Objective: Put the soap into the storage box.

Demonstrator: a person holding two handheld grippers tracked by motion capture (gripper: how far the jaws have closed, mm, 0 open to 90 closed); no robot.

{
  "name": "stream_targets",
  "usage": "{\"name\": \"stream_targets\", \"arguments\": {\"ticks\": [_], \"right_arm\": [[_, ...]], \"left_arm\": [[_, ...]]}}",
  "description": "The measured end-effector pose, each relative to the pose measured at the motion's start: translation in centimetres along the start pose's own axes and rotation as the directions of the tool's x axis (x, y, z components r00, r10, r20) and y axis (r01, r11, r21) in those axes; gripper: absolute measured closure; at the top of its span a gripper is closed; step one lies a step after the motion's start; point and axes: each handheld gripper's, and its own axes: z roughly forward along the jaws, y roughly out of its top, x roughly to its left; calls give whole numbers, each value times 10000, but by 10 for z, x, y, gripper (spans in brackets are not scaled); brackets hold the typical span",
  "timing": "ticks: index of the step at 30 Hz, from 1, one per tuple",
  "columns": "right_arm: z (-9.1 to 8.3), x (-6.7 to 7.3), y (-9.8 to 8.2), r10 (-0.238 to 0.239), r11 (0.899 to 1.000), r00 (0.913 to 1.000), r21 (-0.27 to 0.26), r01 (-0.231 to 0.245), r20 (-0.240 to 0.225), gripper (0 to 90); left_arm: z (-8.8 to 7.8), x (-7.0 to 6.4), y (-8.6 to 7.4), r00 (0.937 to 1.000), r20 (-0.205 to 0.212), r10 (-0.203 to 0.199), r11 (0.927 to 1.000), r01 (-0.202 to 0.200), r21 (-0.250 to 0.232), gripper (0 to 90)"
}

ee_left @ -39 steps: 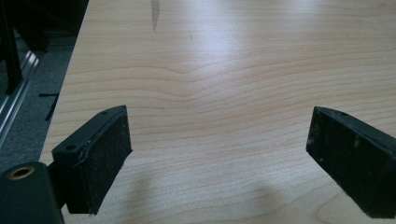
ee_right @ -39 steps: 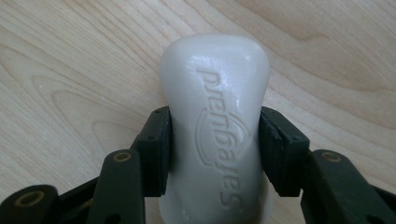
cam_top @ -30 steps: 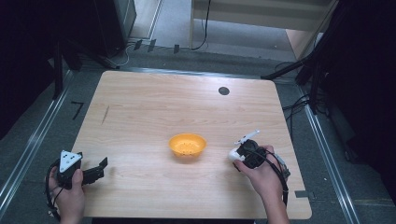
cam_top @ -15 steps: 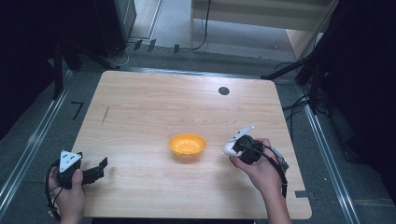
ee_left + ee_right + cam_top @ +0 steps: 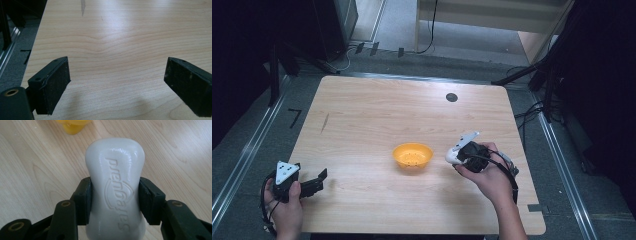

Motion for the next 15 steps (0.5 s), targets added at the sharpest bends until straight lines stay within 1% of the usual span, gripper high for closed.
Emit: {"name": "stream_targets", "arguments": {"ticks": [1, 2, 3, 6, 7, 12, 13, 15], "right_arm": [[0, 1, 2, -76, 10000, 10000, -18, 76, -54, 509], [1, 2, 5, -311, 9995, 9993, -119, 309, -191, 509], [1, 2, 5, -311, 9995, 9993, -119, 309, -191, 509], [3, 3, 11, -528, 9984, 9983, -220, 523, -232, 509], [4, 3, 15, -712, 9971, 9971, -299, 703, -285, 509], [7, 4, 22, -896, 9952, 9953, -422, 881, -356, 509], [8, 4, 26, -1167, 9921, 9923, -505, 1146, -420, 509], [9, 5, 30, -1276, 9907, 9908, -537, 1251, -449, 508]], "left_arm": [[0, 0, 0, 10000, -15, 8, 10000, -8, 6, 69], [0, 0, 0, 10000, -19, 25, 10000, -25, 3, 69], [0, 0, 0, 10000, -19, 25, 10000, -25, 3, 69], [0, 0, 0, 10000, -36, 19, 10000, -19, 12, 69], [0, 0, 0, 10000, -33, 23, 10000, -23, 15, 69], [0, 0, 0, 10000, -5, 23, 10000, -23, 12, 69], [0, 0, 0, 10000, -5, 21, 10000, -21, 7, 69], [0, 0, 0, 10000, -3, 21, 10000, -21, 9, 69]]}}
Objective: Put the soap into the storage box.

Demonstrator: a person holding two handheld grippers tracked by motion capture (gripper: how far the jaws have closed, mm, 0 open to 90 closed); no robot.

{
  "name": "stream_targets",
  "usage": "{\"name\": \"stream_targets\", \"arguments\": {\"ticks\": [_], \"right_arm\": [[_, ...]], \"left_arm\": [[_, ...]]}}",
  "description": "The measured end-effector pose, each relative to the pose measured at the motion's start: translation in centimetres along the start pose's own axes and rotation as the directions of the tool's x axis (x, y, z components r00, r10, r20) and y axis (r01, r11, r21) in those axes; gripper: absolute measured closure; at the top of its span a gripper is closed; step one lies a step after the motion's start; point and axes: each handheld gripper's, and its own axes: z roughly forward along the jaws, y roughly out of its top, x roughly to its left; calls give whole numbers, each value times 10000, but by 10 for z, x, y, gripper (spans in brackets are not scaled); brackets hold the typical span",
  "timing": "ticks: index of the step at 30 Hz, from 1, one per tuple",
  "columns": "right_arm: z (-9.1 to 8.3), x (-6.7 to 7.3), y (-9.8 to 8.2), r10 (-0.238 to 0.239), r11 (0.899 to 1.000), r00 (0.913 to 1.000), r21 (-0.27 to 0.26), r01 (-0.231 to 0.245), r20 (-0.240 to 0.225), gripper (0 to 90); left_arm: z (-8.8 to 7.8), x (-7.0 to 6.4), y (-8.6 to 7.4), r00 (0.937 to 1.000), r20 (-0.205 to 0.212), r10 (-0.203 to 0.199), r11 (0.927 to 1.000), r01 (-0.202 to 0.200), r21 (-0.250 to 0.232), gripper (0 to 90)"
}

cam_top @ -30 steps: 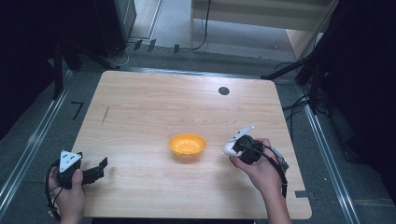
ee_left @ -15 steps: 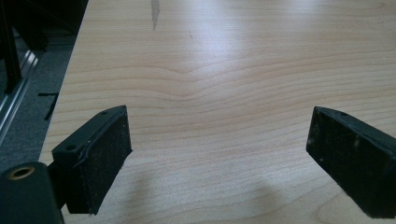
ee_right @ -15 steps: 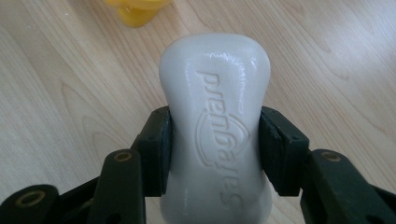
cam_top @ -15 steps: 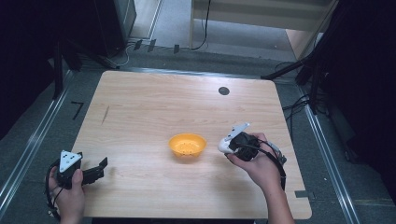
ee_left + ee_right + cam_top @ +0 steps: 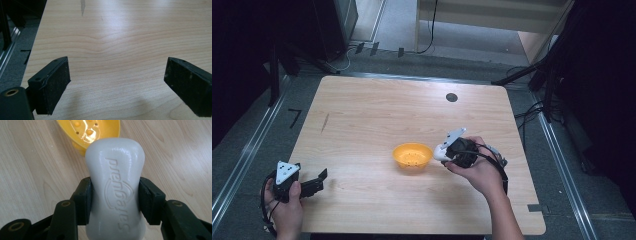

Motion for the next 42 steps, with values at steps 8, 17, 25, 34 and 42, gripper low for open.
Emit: {"name": "stream_targets", "arguments": {"ticks": [8, 17, 25, 34, 42], "right_arm": [[9, 2, 17, -519, 9987, 9985, -22, 518, -166, 508], [14, 4, 34, -970, 9953, 9950, 46, 971, -224, 508], [20, 4, 46, -1236, 9923, 9919, -21, 1236, -296, 508], [31, 7, 59, -1676, 9859, 9848, -109, 1672, -456, 508], [39, 8, 66, -2070, 9781, 9765, -331, 2054, -605, 508]], "left_arm": [[0, 0, 0, 10000, -15, -4, 10000, 4, -10, 69], [0, 0, 0, 10000, 21, -20, 10000, 20, -6, 69], [0, 0, 0, 10000, 14, -26, 10000, 26, -7, 69], [0, 1, 0, 10000, 16, -56, 10000, 56, -6, 69], [0, 1, 0, 10000, 17, -74, 10000, 74, -4, 69]]}}
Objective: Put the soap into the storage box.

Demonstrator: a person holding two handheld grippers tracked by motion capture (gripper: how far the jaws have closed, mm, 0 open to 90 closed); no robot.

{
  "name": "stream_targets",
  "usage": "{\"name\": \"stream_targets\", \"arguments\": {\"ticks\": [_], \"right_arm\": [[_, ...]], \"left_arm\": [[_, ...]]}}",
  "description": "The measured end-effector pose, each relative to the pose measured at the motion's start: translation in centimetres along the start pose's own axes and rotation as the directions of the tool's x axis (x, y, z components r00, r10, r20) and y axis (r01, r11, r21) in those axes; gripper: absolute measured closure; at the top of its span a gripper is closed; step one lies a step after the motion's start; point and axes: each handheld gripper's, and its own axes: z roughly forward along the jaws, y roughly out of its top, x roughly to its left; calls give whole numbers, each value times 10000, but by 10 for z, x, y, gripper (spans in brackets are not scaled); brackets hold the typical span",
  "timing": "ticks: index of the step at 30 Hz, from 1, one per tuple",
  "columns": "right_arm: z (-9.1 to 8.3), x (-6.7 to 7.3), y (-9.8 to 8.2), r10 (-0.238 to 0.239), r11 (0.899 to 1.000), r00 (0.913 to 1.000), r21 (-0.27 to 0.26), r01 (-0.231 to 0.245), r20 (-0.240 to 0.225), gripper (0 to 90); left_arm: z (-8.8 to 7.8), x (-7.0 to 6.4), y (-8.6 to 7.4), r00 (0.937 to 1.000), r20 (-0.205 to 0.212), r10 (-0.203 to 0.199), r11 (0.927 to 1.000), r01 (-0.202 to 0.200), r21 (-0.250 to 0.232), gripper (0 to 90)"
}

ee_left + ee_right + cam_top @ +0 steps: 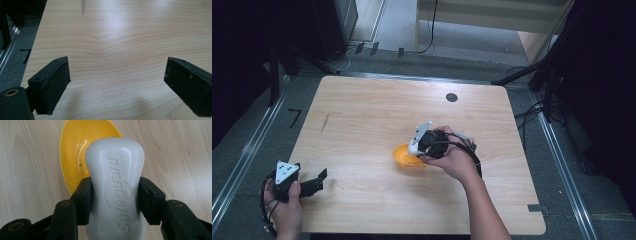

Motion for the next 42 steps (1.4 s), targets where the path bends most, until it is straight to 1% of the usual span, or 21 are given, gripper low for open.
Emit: {"name": "stream_targets", "arguments": {"ticks": [1, 5, 7, 10, 17, 18, 21, 23, 24, 26, 28, 31, 34, 36, 38, 39, 42], "right_arm": [[1, 0, 0, -105, 9999, 9999, -61, 105, 14, 508], [3, -1, 2, -270, 9996, 9996, -100, 270, -47, 508], [6, -1, 4, -451, 9989, 9990, -105, 451, -50, 508], [8, 0, 5, -522, 9986, 9986, -124, 521, -92, 508], [17, 2, 11, -911, 9958, 9951, -131, 907, -381, 508], [19, 1, 12, -1032, 9945, 9936, -200, 1023, -461, 508], [21, 1, 13, -1037, 9945, 9935, -209, 1028, -471, 508], [23, 1, 14, -1054, 9943, 9929, -202, 1044, -543, 508], [26, 1, 15, -1127, 9935, 9913, -214, 1115, -675, 507], [27, 1, 16, -1214, 9925, 9898, -241, 1199, -746, 507], [31, 2, 16, -1326, 9912, 9875, -120, 1321, -853, 507], [33, 2, 16, -1406, 9900, 9863, -13, 1410, -859, 506], [34, 1, 15, -1359, 9906, 9869, 20, 1366, -874, 506], [34, 1, 15, -1232, 9922, 9880, 80, 1244, -933, 502], [35, 1, 15, -1249, 9916, 9888, 235, 1272, -812, 490], [34, 2, 15, -1262, 9915, 9892, 212, 1281, -751, 483], [28, 1, 16, -1133, 9933, 9912, -297, 1115, -688, 447]], "left_arm": [[0, 0, 0, 10000, -5, -2, 10000, 2, 18, 69], [0, 0, 0, 10000, -2, -14, 10000, 14, 35, 69], [0, 0, 0, 10000, 1, -17, 10000, 17, 43, 69], [0, 0, 0, 10000, -4, -16, 10000, 16, 47, 69], [0, 1, 0, 10000, 9, -36, 10000, 36, 44, 69], [0, 1, 0, 10000, 13, -41, 10000, 41, 42, 69], [0, 1, 0, 10000, 17, -44, 10000, 44, 51, 69], [0, 1, 0, 10000, 26, -49, 10000, 48, 37, 69], [0, 1, 0, 10000, 32, -60, 10000, 60, 40, 69], [0, 1, 0, 10000, 48, -69, 10000, 69, 33, 69], [0, 1, 0, 10000, 49, -61, 10000, 60, 42, 69], [0, 1, 0, 10000, 46, -59, 10000, 59, 40, 69], [0, 1, 0, 10000, 30, -57, 10000, 56, 45, 69], [0, 1, 0, 10000, 28, -58, 10000, 58, 35, 69], [0, 1, 0, 10000, 26, -52, 10000, 52, 38, 69], [0, 1, 0, 10000, 25, -51, 10000, 51, 37, 69], [0, 1, 0, 10000, 27, -51, 10000, 51, 30, 69]]}}
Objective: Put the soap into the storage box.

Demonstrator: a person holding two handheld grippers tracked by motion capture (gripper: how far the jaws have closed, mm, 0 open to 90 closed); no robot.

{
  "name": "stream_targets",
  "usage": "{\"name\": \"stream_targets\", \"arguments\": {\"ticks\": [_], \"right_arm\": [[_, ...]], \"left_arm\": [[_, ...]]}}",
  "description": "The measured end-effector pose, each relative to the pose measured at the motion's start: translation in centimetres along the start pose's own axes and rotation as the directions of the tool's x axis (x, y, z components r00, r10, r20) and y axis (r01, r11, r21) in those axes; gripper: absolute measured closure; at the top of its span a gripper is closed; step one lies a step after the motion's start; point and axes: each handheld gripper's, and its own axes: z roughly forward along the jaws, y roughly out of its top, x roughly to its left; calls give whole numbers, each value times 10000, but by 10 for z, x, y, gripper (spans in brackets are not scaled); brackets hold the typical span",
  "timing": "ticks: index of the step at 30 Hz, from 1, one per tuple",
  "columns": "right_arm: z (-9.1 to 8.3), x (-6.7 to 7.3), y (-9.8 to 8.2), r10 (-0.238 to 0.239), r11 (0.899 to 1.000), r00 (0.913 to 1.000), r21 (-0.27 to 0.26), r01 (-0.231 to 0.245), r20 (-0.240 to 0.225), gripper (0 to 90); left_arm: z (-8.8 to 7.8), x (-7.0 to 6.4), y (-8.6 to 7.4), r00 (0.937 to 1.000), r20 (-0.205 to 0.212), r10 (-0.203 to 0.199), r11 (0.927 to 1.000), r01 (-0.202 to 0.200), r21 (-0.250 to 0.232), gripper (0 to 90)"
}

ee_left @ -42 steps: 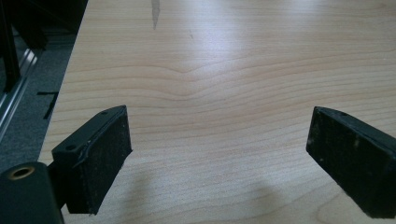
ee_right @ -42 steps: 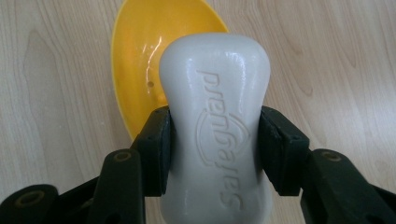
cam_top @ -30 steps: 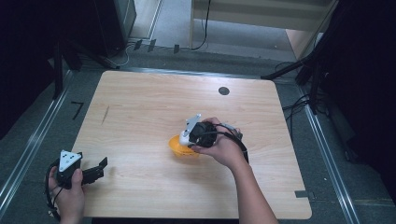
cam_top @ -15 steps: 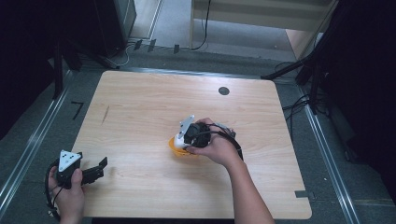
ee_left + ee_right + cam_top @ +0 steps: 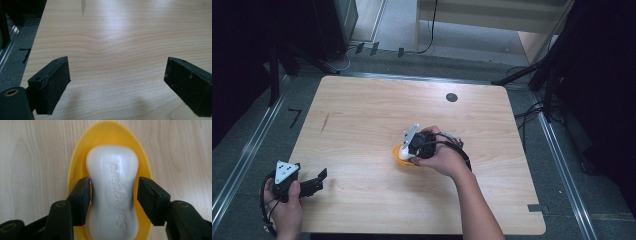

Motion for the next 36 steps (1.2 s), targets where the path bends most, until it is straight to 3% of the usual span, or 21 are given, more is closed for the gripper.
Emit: {"name": "stream_targets", "arguments": {"ticks": [3, 8, 19, 36], "right_arm": [[-7, -1, 0, 240, 9992, 9997, -307, -241, -17, 425], [-11, -1, -4, 249, 9992, 9996, -301, -246, 100, 411], [-31, -4, -24, 928, 9932, 9948, -739, -895, 424, 394], [-50, -4, -68, 2039, 9763, 9757, -899, -1967, 799, 392]], "left_arm": [[0, 0, 0, 10000, 1, 3, 10000, -3, -1, 69], [0, 0, 0, 10000, 13, 0, 10000, 0, -1, 69], [0, 0, 0, 10000, 0, 1, 10000, -1, 19, 69], [0, -1, 0, 10000, -34, 52, 10000, -52, 23, 69]]}}
